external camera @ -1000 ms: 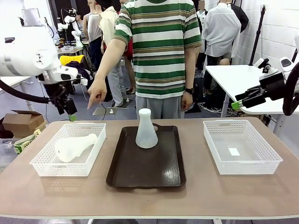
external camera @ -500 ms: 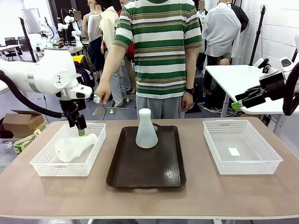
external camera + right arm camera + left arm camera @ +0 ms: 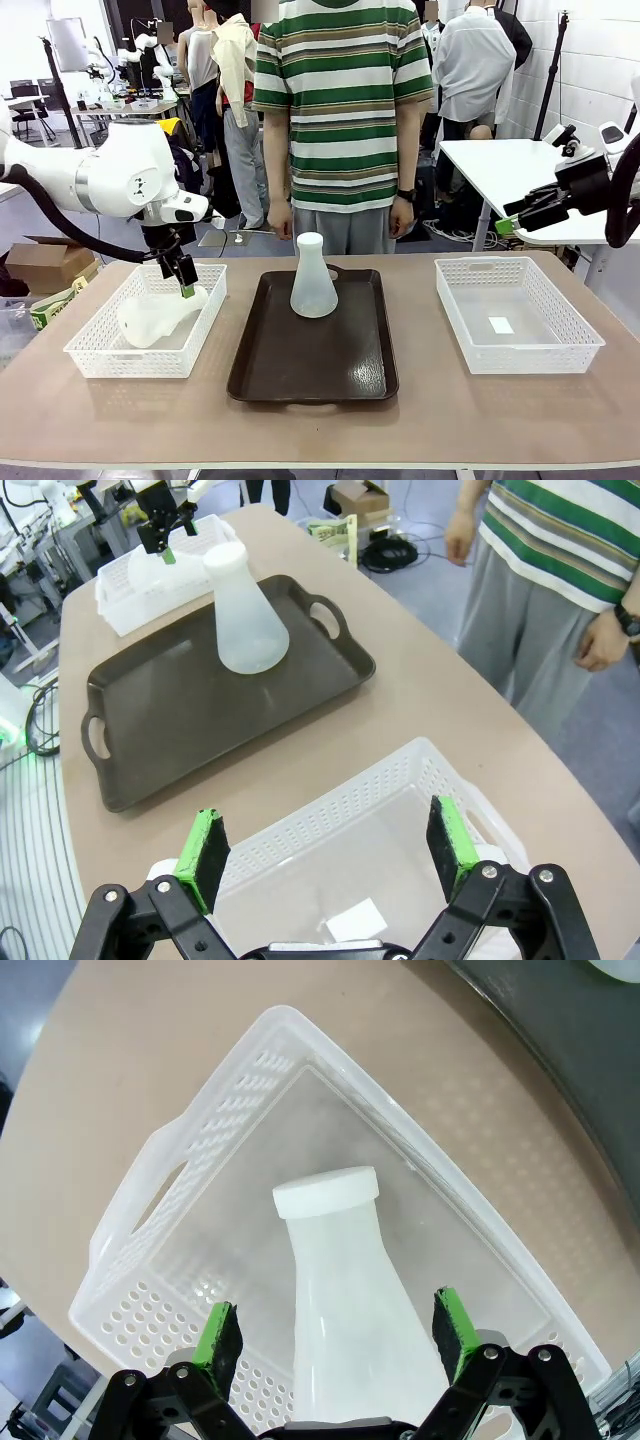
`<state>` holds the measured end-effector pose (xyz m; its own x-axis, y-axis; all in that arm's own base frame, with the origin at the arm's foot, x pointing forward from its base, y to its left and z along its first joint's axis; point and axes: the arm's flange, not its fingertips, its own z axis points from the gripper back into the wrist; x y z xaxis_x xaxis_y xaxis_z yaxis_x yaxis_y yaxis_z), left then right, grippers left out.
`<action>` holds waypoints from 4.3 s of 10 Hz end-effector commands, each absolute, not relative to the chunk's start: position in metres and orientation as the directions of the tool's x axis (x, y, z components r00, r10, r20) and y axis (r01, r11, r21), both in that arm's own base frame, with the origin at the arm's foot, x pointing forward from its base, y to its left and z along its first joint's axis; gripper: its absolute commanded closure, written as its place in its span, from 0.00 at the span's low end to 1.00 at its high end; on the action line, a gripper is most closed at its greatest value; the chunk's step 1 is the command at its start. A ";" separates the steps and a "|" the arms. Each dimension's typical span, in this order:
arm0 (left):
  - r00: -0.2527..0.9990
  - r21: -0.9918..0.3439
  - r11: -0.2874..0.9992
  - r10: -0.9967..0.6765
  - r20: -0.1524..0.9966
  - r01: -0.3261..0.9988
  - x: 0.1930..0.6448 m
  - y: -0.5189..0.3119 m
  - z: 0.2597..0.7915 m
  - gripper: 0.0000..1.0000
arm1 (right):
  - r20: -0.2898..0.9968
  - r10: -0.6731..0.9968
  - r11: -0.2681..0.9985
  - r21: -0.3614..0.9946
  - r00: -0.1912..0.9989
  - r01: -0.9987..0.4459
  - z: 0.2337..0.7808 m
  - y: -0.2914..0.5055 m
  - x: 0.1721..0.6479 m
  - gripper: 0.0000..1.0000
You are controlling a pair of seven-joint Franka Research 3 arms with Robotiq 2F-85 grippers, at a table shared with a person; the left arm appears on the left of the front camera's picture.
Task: Prepare the laboratory tools.
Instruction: Pick up the Big flask that the person points to, then place the picked Big flask upright in the Handle tray as directed by the person.
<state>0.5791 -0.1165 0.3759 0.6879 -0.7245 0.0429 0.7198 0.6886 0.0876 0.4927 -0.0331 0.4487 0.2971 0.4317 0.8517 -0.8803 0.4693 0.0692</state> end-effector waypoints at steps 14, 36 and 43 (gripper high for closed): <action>0.641 0.027 0.643 -0.765 0.054 0.765 0.598 -0.126 0.336 0.00 | 0.850 0.434 0.475 0.066 0.299 -0.877 0.448 -0.033 0.493 0.00; 0.647 0.036 0.648 -0.762 0.037 0.761 0.599 -0.119 0.330 1.00 | 0.850 0.434 0.475 0.066 0.299 -0.877 0.448 -0.033 0.493 0.00; 0.647 0.036 0.648 -0.762 0.037 0.761 0.599 -0.119 0.330 1.00 | 0.850 0.434 0.475 0.066 0.299 -0.877 0.448 -0.033 0.493 0.00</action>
